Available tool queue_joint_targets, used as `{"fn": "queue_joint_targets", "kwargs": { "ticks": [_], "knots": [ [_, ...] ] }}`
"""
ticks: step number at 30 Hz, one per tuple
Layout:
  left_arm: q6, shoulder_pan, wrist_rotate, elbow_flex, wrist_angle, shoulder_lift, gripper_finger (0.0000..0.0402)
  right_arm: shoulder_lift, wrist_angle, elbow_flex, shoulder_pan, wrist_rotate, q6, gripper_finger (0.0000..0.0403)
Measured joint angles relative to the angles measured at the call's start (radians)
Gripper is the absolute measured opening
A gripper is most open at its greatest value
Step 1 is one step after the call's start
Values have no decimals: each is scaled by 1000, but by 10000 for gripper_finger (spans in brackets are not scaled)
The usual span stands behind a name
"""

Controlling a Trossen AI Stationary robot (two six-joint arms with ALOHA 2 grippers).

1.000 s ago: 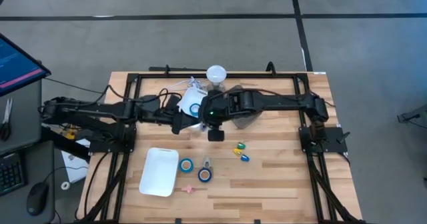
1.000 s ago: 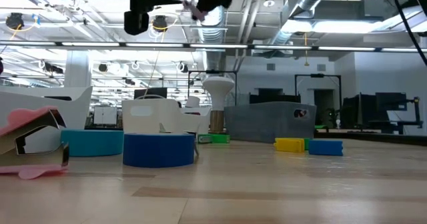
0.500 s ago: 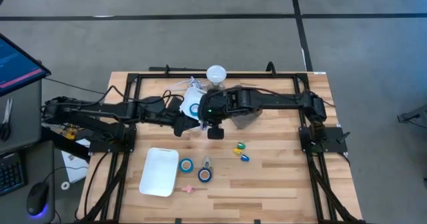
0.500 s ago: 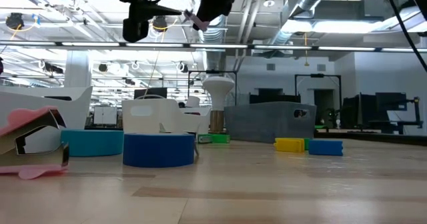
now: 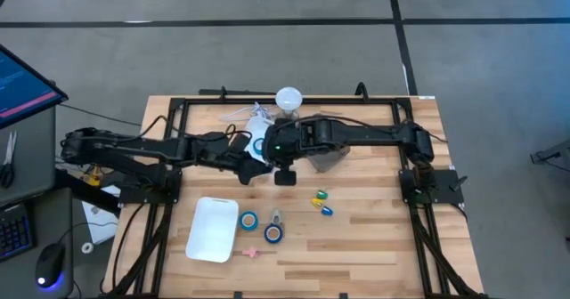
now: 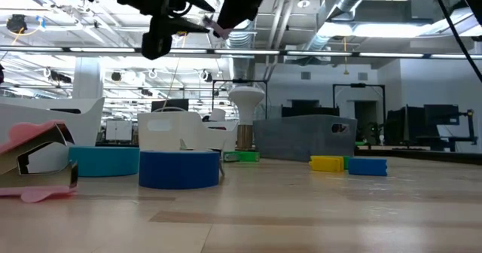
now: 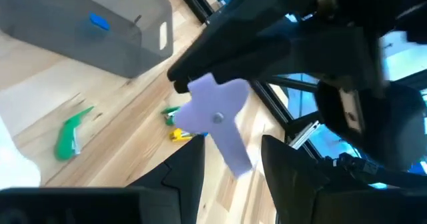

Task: Pick and place Stapler, Stapler remover, tape
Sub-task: Put the purple staple remover into the bottom white bin

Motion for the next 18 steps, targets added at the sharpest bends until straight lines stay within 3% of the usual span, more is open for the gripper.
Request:
{"fn": "queue_joint_targets", "kwargs": {
  "ticks": [12,18],
  "knots": [
    [0,6,0,0,13,-2,138,-2,28,1,-1,-3,0,0],
    [0,7,0,0,10,-2,100,-2,27,1,-1,-3,0,0]
  ]
}}
